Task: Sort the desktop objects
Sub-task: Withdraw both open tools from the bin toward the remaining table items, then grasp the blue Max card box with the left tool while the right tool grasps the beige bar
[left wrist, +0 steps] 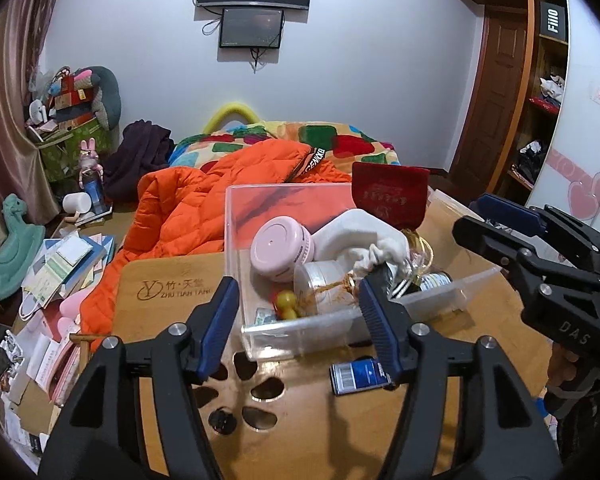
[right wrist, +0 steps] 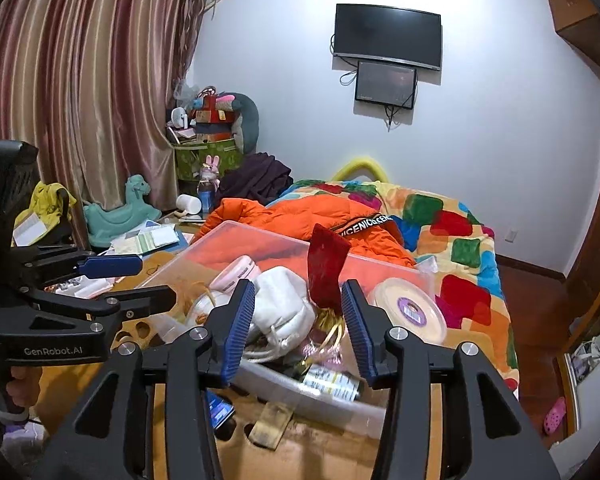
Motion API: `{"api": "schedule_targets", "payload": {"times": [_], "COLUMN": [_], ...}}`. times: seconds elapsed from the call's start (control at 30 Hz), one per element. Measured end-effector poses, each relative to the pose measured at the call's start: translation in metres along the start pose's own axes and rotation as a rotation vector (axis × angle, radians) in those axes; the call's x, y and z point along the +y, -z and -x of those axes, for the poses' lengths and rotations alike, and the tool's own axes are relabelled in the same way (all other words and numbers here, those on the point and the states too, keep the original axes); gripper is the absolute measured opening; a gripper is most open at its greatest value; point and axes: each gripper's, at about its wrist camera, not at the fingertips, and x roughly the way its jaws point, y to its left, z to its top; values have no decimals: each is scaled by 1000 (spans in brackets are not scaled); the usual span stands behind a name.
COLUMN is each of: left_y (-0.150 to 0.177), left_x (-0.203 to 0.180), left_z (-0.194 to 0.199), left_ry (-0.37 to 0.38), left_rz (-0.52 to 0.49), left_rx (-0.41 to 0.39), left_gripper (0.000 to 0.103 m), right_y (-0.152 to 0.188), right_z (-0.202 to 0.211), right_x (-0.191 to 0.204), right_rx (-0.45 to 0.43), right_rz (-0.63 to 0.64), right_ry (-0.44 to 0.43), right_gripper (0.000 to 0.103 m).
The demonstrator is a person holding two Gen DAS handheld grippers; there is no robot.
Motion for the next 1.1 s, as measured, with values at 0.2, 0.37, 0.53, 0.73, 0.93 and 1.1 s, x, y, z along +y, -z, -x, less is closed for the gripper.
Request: {"api": "schedule_targets", "payload": {"times": [0.2,0.37,0.53,0.73,0.93,1.1], "left_y": [9,17,32,53,66,70], "left_x": [-2,-3,-2,-5,-18,-24], "left_z": [13,14,9,-14,-34,-32], "left_ry": [-11,-16,-12,4,31,11], "left_rz": [-6,5,18,27,15,-2], "left_rx": [-16,-10,17,102,162,148], "left_gripper": [72,76,81,82,82,82], "right_y": [12,25,43,69,86,87], "right_z": [14,18,13,-1,-15,-30], "right_x": [3,-1,-12,-19,-17,-4], "right_rx": [4,27,75,152,213,247], "right_rz": [-14,-52,-111,-151,-157,-123], "right_ry": [12,26,33,35,6,-41], "right_gripper": [53,58,60,60,60,57]}}
